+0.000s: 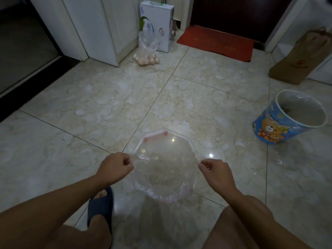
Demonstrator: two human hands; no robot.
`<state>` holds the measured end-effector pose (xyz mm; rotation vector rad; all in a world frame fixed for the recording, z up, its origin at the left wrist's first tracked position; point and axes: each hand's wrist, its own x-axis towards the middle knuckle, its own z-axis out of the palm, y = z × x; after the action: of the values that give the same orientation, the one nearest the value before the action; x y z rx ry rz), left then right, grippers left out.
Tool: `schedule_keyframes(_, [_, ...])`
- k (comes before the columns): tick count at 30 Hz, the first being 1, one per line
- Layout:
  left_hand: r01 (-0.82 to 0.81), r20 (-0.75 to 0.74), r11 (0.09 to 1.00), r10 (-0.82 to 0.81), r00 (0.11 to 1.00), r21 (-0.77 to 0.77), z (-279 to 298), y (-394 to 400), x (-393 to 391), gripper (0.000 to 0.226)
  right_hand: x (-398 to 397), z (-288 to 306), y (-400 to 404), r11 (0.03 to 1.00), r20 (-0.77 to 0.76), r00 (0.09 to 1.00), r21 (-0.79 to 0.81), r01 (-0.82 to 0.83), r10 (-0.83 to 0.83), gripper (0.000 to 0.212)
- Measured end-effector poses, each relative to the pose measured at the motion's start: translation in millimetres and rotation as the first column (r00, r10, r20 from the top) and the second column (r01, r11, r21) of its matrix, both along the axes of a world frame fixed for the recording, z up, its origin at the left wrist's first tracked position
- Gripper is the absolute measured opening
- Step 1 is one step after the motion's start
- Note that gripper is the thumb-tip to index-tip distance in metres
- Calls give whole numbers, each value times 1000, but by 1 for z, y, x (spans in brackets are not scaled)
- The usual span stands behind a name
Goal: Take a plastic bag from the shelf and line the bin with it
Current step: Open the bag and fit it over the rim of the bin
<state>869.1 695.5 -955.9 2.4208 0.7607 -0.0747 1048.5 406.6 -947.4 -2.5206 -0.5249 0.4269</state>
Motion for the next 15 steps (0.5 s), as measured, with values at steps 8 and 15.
schedule_keyframes(8, [-19, -8, 951, 23, 1000, 308, 5, -10, 26, 57, 10, 10, 36, 994, 108, 989, -38, 104, -99, 21])
schedule_keyframes(15, [-33, 91, 965, 10, 996, 259, 13, 1, 57, 20, 26, 12, 55, 995, 135, 991, -98, -8, 22, 14])
